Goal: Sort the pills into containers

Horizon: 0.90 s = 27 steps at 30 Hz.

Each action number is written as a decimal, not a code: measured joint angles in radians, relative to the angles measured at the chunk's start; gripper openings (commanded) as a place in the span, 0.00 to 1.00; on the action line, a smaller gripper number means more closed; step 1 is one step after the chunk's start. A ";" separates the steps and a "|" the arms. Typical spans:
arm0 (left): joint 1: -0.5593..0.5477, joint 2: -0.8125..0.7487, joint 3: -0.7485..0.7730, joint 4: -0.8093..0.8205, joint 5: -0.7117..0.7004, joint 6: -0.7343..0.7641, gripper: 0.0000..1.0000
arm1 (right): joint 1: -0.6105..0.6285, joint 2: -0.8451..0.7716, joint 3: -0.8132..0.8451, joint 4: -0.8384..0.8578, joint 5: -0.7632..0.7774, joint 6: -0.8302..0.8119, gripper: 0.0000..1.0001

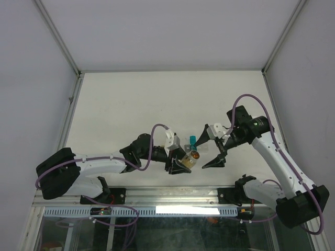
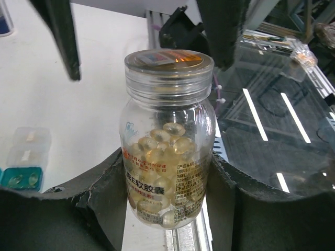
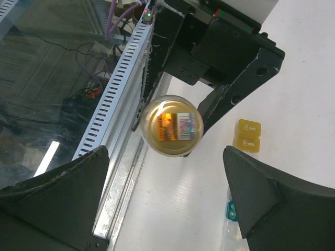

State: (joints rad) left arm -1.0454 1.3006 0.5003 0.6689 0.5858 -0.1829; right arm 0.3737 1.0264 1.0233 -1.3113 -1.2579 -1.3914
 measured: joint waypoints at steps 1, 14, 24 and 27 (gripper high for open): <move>0.000 0.007 0.011 -0.003 0.025 0.000 0.00 | 0.004 0.015 0.000 -0.004 -0.002 -0.008 0.90; 0.006 0.070 0.036 -0.010 0.124 -0.002 0.00 | 0.055 0.037 0.004 0.051 -0.015 0.079 0.65; 0.006 0.072 0.036 -0.005 0.124 -0.015 0.00 | 0.103 0.037 -0.007 0.134 -0.003 0.186 0.54; 0.006 0.072 0.036 0.009 0.124 -0.019 0.00 | 0.111 0.037 -0.009 0.149 0.003 0.207 0.49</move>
State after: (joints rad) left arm -1.0389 1.3727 0.5362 0.6777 0.7094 -0.2024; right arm 0.4843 1.0630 1.0142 -1.1622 -1.2549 -1.1847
